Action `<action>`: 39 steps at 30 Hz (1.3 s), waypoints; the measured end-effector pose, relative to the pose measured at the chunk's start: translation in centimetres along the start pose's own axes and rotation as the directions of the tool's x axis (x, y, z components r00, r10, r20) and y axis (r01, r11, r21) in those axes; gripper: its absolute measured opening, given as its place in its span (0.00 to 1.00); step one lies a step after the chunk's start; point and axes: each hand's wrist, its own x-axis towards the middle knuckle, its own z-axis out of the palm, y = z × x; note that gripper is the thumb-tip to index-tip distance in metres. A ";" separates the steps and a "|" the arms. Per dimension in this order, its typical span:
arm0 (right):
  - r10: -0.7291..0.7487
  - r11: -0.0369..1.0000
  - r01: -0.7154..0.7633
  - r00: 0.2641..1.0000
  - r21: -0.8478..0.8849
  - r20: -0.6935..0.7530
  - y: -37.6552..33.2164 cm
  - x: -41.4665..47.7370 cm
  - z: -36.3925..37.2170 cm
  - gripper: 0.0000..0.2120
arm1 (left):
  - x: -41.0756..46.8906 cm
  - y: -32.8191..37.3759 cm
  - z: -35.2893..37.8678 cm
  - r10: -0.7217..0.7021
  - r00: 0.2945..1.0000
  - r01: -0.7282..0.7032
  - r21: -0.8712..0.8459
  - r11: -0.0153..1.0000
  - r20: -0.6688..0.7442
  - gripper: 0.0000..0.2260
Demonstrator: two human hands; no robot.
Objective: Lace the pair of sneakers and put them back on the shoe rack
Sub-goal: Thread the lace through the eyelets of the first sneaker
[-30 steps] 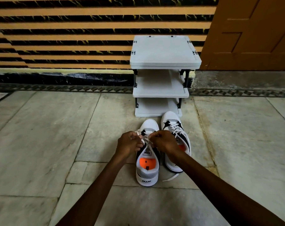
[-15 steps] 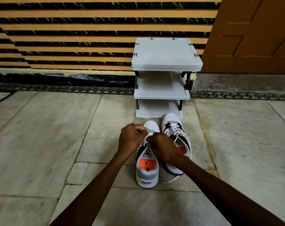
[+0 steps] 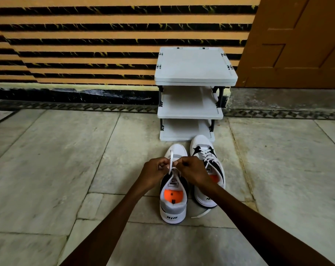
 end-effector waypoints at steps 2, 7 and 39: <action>0.003 1.000 -0.003 1.000 -0.029 0.006 0.0 0.0 0.2 0.20 | 0.1 0.1 -0.2 0.017 0.999 -0.015 0.054 0.998 -0.041 0.05; -0.012 1.000 0.012 1.000 -0.026 0.021 -0.7 0.0 0.5 0.17 | 0.0 0.6 -0.6 0.006 0.997 0.005 0.142 0.990 -0.073 0.06; -0.015 1.000 0.014 0.996 0.007 0.088 -0.7 0.1 -1.6 0.10 | -0.9 1.1 1.0 0.031 0.995 -0.019 0.118 0.993 -0.098 0.03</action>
